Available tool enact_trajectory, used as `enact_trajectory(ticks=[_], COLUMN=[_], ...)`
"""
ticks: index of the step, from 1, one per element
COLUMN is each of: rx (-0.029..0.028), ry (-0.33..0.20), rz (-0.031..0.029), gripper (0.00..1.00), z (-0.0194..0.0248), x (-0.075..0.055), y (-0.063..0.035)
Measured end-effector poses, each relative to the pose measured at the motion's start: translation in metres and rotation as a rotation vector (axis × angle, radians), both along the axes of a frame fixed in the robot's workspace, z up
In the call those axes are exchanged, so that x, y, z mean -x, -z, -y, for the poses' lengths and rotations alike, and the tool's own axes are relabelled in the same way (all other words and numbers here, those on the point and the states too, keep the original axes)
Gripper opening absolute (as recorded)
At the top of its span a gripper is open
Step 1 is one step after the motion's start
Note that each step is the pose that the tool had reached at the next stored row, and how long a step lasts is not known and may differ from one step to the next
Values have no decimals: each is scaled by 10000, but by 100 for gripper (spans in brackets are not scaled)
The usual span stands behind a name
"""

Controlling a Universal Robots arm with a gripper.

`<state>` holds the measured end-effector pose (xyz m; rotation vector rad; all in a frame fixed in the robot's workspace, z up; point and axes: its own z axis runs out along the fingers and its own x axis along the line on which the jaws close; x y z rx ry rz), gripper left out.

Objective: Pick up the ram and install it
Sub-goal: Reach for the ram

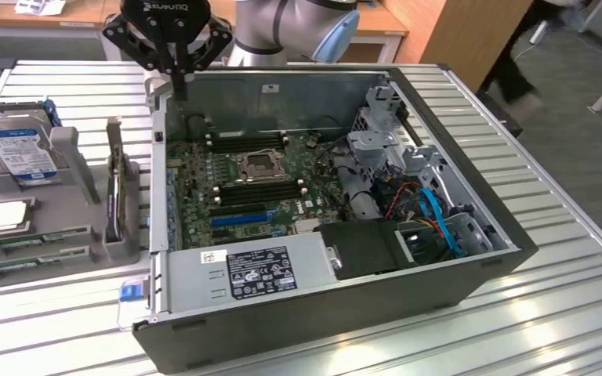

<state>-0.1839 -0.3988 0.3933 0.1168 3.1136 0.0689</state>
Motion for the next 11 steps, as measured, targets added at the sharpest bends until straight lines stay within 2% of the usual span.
enact_trajectory(ticks=[11], rx=[0], ry=[1], rz=[0], gripper=[10], z=[0], x=[110], y=[1])
